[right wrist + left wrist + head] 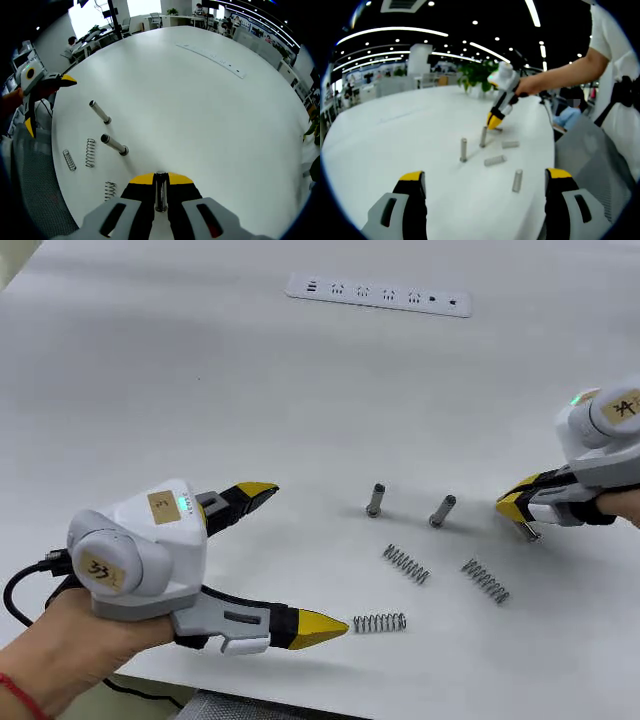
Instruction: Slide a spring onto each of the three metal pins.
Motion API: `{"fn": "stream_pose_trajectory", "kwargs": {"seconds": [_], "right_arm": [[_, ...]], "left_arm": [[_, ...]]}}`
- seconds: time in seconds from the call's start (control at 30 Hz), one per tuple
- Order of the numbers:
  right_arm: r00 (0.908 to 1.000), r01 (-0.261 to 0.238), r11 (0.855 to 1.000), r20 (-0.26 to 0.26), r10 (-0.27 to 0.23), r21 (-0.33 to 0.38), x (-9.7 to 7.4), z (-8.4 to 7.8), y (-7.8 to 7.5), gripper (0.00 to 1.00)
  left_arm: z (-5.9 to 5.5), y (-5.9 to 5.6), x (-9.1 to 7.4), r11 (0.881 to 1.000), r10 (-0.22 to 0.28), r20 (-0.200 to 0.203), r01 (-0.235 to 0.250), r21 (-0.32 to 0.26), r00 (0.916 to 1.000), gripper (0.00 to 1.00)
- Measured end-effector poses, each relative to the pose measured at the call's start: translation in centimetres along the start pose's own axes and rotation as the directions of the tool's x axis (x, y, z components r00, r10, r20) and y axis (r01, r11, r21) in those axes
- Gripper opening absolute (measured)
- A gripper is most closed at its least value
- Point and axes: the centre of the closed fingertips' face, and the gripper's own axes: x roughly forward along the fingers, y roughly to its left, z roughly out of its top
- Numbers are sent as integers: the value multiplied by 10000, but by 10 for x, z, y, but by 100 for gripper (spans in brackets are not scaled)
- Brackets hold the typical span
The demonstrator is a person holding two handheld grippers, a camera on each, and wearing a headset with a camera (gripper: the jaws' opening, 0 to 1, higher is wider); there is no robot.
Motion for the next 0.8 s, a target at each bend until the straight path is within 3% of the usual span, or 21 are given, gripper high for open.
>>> {"fn": "stream_pose_trajectory", "kwargs": {"seconds": [0.37, 0.8], "right_arm": [[9977, 92, 9997, 673, -108, 239, -9, 3, -2, 9], [9879, 218, 9992, 1526, -268, 344, -22, 5, 3, 9]], "left_arm": [[2, -2, 0, 10000, -36, -41, 37, 88, 10000, 100], [3, -6, 1, 9998, -139, -138, 141, 164, 9998, 100]]}}
